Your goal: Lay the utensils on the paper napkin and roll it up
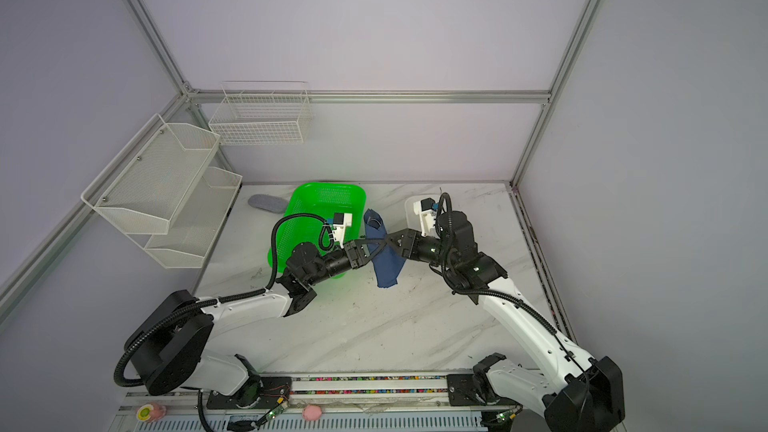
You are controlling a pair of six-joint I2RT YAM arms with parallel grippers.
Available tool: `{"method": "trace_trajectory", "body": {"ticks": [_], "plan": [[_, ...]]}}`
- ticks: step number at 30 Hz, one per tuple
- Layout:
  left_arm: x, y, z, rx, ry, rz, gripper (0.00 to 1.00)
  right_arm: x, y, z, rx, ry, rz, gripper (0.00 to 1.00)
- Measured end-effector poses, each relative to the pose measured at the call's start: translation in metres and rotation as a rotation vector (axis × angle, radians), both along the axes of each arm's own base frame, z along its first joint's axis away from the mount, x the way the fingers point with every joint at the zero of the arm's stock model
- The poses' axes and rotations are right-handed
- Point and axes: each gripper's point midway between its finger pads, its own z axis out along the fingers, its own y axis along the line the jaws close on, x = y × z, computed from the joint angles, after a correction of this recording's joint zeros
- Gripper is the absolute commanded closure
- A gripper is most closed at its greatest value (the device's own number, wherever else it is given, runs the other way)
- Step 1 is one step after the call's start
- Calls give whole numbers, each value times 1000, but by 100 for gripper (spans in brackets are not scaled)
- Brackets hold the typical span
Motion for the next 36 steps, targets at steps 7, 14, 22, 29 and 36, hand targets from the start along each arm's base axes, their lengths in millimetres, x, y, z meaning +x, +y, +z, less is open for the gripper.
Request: {"method": "trace_trajectory", "body": {"ticks": [7,14,22,29,36], "plan": [[0,0,0,0,0,0,91,-10,-2,-15,-36,43,30,65],[0,0,0,0,1,0,91,-20,-1,-19,-40,59,67,66],[0,0,0,-2,3,-1,91,-32,5,-27,-28,86,143,66],[0,0,0,-2,3,-2,91,-34,14,-28,-2,93,204,66],[-1,0,0,-1,2,-6,91,-36,20,-29,20,96,249,66]]}}
